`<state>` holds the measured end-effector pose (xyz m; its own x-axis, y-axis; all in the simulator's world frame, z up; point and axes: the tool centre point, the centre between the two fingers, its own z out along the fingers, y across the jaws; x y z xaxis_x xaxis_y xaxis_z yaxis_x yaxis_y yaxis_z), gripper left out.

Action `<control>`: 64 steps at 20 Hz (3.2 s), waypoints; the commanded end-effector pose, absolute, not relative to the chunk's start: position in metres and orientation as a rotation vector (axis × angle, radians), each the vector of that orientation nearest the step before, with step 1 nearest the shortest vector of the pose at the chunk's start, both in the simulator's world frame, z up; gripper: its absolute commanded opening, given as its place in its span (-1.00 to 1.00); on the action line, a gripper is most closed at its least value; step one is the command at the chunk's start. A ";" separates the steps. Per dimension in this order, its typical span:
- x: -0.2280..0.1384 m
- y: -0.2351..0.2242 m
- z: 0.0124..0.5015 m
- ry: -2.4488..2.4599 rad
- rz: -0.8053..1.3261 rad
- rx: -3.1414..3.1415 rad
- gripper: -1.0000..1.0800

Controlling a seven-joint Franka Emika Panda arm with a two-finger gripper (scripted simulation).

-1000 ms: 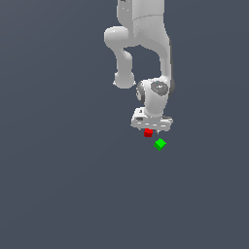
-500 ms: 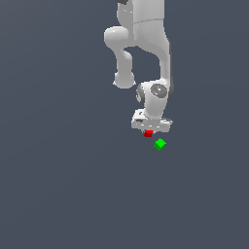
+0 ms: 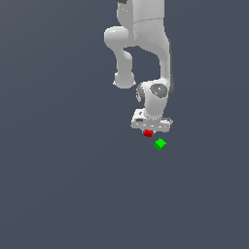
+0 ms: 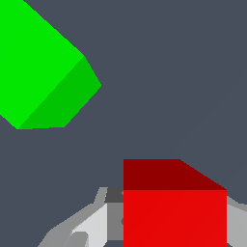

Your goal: Stack the red cube on top of the green cube.

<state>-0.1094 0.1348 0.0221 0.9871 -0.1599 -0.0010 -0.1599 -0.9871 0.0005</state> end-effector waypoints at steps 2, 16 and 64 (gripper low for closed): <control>-0.109 0.135 0.030 -0.252 0.000 3.131 -1.00; -0.110 0.135 0.106 -0.252 0.000 3.131 -1.00; -0.029 0.187 0.060 -0.252 0.000 3.131 0.92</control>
